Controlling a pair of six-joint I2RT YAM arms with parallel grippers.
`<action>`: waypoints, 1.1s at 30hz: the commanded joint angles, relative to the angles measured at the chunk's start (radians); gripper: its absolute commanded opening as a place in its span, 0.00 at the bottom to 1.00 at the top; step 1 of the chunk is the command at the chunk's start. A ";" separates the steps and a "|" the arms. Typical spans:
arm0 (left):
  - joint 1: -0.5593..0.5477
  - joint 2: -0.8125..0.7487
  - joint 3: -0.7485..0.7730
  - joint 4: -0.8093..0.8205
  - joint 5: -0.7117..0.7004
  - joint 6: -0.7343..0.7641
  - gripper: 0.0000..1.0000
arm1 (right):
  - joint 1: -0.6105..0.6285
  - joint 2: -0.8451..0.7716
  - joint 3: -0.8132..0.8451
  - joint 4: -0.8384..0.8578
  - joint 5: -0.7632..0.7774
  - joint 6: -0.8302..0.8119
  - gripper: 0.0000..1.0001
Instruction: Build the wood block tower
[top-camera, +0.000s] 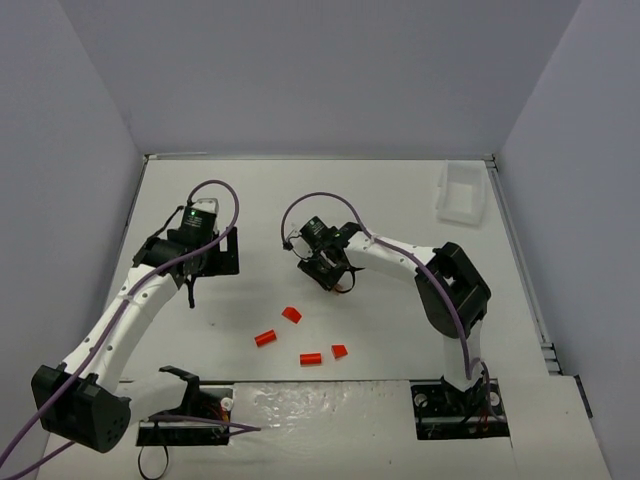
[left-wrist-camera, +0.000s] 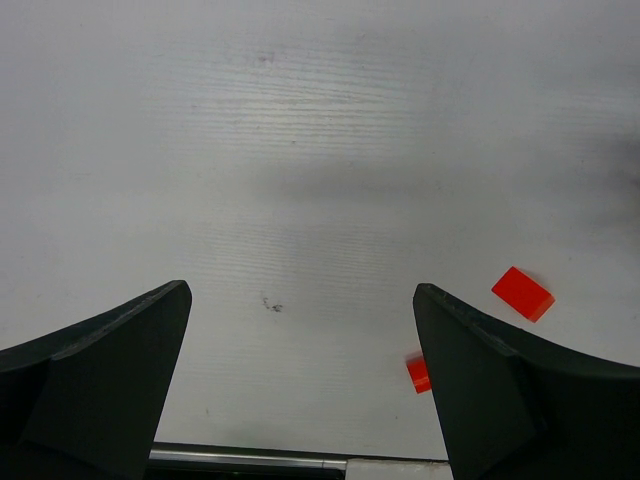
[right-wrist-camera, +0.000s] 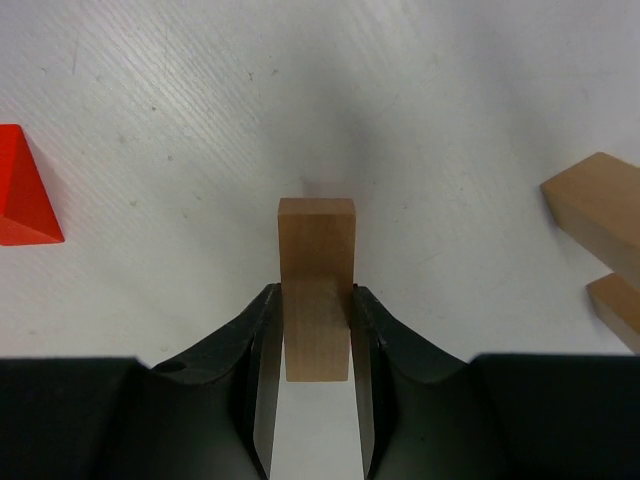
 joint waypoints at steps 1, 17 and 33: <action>0.008 -0.010 0.017 0.067 0.010 0.038 0.92 | -0.027 -0.064 0.165 -0.222 -0.039 -0.189 0.00; 0.008 -0.047 -0.084 0.181 0.053 0.102 0.92 | -0.243 -0.024 0.423 -0.376 0.004 -0.618 0.00; 0.008 -0.055 -0.164 0.274 0.020 0.115 0.92 | -0.266 0.062 0.448 -0.371 -0.024 -0.743 0.03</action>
